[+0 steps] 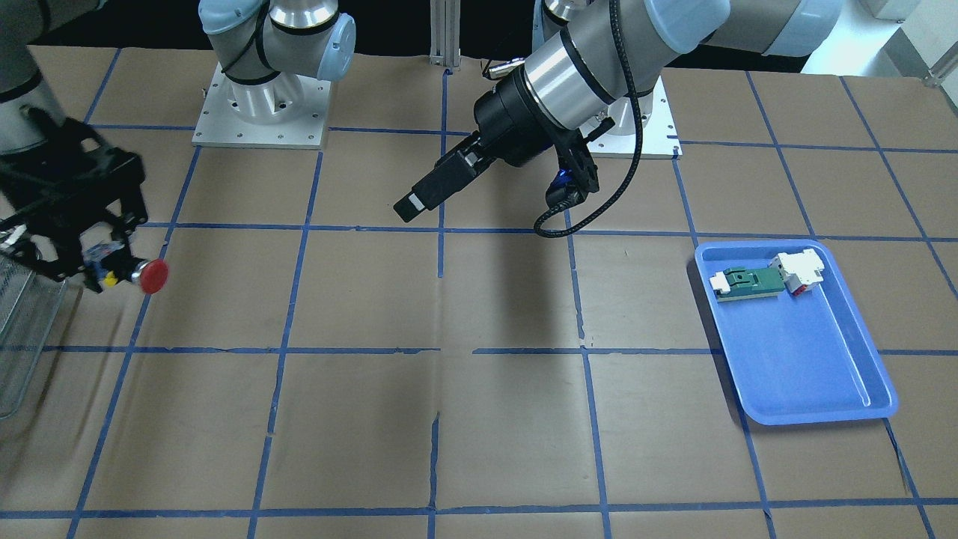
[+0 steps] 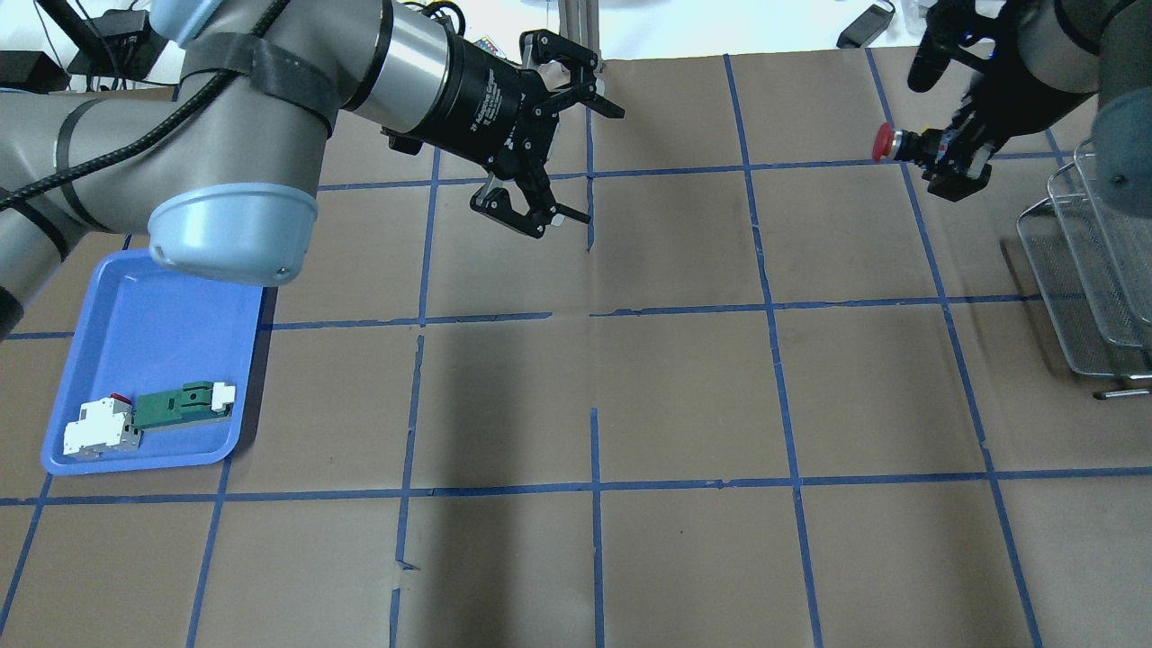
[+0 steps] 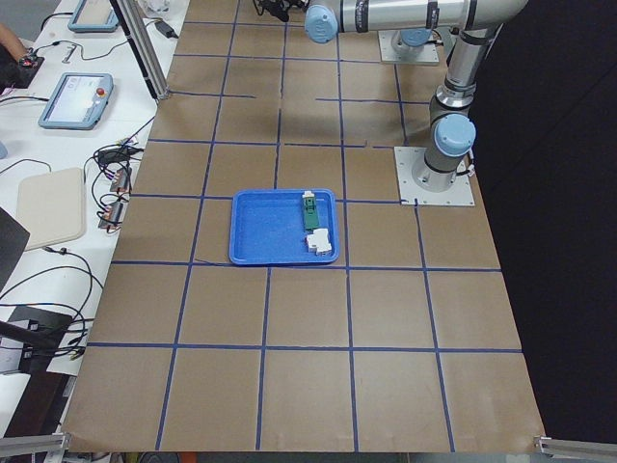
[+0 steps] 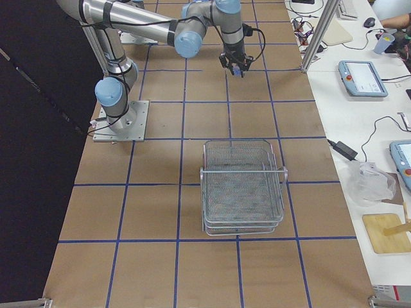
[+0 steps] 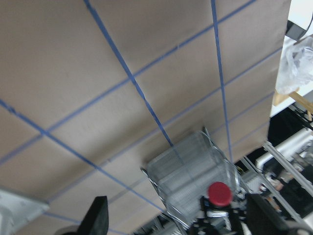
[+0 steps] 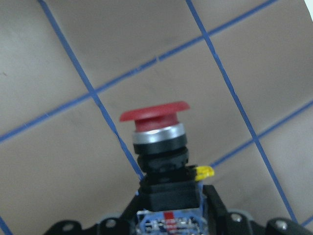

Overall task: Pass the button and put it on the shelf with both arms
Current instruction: 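Lower the button into the wire basket with the right gripper while the left arm retracts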

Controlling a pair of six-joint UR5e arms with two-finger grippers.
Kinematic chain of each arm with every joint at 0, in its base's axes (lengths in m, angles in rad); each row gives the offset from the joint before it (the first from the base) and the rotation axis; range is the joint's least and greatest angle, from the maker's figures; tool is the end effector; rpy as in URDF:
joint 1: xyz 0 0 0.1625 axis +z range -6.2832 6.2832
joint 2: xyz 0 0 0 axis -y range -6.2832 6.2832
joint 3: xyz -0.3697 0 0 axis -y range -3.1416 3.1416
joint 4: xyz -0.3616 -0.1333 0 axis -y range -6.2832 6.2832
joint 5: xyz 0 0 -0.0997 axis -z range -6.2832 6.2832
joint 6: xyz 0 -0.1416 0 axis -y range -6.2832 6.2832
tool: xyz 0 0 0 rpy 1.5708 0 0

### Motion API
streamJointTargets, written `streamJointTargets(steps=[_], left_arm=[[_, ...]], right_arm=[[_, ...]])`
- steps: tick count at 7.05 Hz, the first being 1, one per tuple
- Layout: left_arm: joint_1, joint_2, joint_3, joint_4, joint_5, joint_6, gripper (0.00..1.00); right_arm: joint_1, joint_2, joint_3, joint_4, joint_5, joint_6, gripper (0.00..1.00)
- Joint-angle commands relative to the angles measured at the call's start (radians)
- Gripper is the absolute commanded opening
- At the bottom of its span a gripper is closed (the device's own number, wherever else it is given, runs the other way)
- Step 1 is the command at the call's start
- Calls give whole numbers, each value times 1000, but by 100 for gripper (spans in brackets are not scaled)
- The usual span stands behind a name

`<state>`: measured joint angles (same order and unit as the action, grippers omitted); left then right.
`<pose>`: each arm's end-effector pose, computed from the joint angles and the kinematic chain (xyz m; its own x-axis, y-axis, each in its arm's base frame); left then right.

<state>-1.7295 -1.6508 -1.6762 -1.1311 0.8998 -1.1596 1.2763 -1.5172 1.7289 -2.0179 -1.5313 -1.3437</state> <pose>-0.2991 -0.4680 0.3821 -0.4394 -0.7648 0.4711 -0.6251 0.6370 0.4511 -0.0132 -0.5219 0.3414 -0.4909 -0.8433 0.2186 -0.8707 0.4835 -0.0899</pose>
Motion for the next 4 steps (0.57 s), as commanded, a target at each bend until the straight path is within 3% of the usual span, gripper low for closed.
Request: streamJointTargets(steps=[1,2,3,4], left_arm=[[-8,26,47,-239,188,418,100],[-9,23,109,-388,296,590,100],[-7,10,180,-526,464,811,100],[-5,2,225,-595,579,975,100]], right_arm=[[-217,144,-18,-114,-42,-130,0],[-298,172,-46,-143,-68,-168,0],[-349,180,-63,-139,-88,-207,0],[-389,190,-61,-134,-90,-233,0]])
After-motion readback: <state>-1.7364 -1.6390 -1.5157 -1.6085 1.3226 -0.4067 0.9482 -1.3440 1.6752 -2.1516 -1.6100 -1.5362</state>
